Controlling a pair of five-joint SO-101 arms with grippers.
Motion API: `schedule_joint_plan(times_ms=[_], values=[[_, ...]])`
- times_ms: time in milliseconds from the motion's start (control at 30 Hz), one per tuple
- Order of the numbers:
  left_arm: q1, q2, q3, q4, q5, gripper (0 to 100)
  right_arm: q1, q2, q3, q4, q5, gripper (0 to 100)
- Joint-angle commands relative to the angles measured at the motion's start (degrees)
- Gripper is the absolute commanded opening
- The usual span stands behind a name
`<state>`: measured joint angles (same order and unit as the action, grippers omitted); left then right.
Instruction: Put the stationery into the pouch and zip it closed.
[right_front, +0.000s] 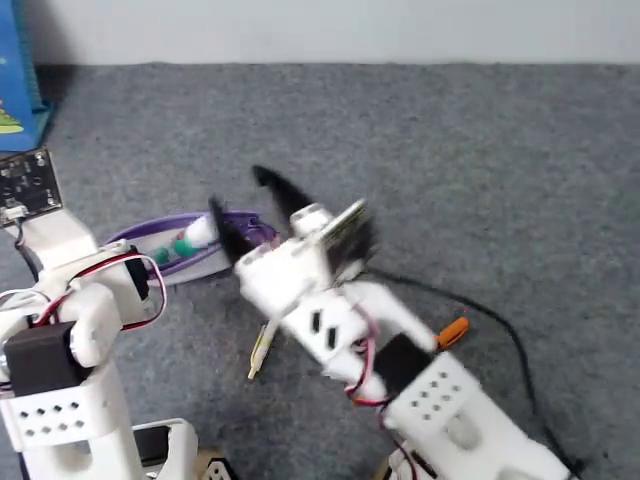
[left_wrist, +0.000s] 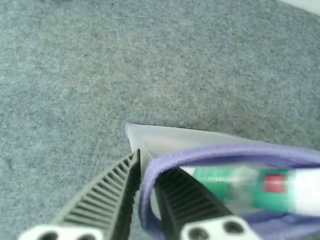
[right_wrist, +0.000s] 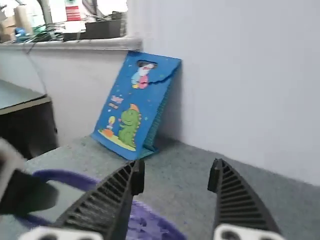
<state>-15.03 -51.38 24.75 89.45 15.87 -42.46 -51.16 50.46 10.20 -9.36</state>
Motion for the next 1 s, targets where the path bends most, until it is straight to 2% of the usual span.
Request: schedule_joint_plan(times_ms=[0,167,367,567,967], values=[[-0.26,-0.09,-0.13,-0.97,0.35,1,6.46,-2.86,-12.04,19.3,-7.21,17.7],[-0.35,-0.09,-0.13,-0.88,0.35,1,11.03,-1.45,-16.0,36.0,-9.41,17.6],[-0.44,-0.09,-0.13,-0.88,0.35,1,14.29,7.96,-14.15,41.89,-13.27,17.6],[-5.19,-0.09,-0.13,-1.14,0.26,1,13.41,25.45,-14.24,40.57,-16.53,17.6],[-5.45,-0.09,-0.13,-1.05,0.26,1,7.6,51.56,-21.71,26.42,-18.2,17.3]])
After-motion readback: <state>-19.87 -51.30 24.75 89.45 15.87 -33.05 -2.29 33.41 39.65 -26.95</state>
